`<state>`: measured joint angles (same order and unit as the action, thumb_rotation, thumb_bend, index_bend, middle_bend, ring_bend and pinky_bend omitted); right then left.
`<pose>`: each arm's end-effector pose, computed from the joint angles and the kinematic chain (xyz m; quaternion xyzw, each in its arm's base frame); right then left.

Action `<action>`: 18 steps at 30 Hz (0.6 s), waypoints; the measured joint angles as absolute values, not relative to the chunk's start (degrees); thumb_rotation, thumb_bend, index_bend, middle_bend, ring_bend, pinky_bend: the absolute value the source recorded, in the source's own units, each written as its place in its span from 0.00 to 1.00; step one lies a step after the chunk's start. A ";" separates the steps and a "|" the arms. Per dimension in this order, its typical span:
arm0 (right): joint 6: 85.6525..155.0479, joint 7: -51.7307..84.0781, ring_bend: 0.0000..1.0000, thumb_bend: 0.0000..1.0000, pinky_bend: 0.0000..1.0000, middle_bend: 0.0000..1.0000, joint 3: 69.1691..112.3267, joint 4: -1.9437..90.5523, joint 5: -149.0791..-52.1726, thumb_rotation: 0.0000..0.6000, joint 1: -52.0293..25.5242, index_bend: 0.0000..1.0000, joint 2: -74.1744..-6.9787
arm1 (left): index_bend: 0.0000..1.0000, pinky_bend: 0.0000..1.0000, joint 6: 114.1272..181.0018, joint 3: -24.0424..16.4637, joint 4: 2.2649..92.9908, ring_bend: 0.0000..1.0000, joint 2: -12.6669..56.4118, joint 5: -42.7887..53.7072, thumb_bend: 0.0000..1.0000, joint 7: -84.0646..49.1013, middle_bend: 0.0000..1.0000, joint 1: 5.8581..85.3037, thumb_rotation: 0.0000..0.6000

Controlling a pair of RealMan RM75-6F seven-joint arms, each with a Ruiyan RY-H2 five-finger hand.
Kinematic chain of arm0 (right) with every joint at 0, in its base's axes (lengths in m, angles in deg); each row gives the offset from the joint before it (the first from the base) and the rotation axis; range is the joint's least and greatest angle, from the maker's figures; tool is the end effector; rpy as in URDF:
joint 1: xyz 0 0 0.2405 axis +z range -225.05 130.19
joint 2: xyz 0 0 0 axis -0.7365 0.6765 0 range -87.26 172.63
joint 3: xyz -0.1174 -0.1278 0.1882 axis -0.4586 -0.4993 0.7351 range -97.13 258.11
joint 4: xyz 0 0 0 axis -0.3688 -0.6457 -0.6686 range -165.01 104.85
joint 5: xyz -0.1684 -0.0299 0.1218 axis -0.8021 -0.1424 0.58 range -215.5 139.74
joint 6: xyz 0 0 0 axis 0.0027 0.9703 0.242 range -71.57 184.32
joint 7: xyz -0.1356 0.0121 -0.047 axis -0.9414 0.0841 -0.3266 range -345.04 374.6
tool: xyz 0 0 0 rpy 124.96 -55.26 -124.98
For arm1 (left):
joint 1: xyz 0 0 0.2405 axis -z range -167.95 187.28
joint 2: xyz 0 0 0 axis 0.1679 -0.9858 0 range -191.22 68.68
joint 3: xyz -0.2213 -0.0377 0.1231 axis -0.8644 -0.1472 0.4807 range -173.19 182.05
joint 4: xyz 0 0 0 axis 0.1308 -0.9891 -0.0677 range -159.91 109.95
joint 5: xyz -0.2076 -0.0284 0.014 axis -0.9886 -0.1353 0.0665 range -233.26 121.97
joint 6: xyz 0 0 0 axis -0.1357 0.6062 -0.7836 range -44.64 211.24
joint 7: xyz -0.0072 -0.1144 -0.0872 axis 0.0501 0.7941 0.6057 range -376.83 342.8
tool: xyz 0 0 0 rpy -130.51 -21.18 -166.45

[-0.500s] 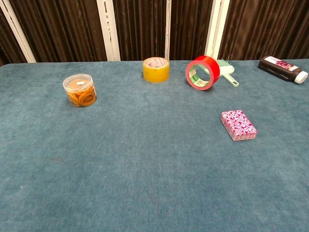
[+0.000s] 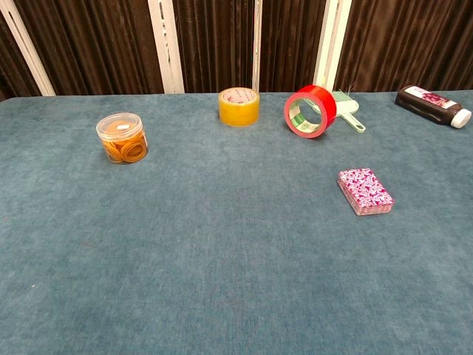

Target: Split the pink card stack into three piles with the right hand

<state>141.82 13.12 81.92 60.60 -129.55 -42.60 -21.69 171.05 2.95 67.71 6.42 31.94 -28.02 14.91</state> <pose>-0.3051 -0.1753 0.1520 0.6364 -0.3548 0.3848 0.5666 -0.2986 0.1773 0.1401 -0.6221 -0.3355 -0.3655 0.6057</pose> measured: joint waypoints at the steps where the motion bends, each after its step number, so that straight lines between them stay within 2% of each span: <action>1: 140.98 13.30 0.00 0.27 0.00 0.00 82.06 61.43 -129.23 1.00 -42.20 0.00 -21.43 | 0.00 0.06 171.01 2.94 67.74 0.00 6.35 31.93 0.06 -27.81 0.00 14.93 1.00; 11: 127.77 5.83 0.00 0.27 0.00 0.00 85.26 69.37 -123.08 1.00 -34.45 0.00 -19.75 | 0.00 0.06 170.47 3.04 68.22 0.00 5.32 32.57 0.06 -26.35 0.00 15.18 1.00; 18: 117.73 -4.81 0.00 0.27 0.00 0.00 88.12 73.36 -113.71 1.00 -27.29 0.00 -21.46 | 0.00 0.06 169.57 3.28 68.41 0.00 4.76 32.21 0.06 -25.50 0.00 15.25 1.00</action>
<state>117.73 -4.81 88.12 73.36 -113.71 -27.29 -21.46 169.57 3.28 68.41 4.76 32.21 -25.50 15.25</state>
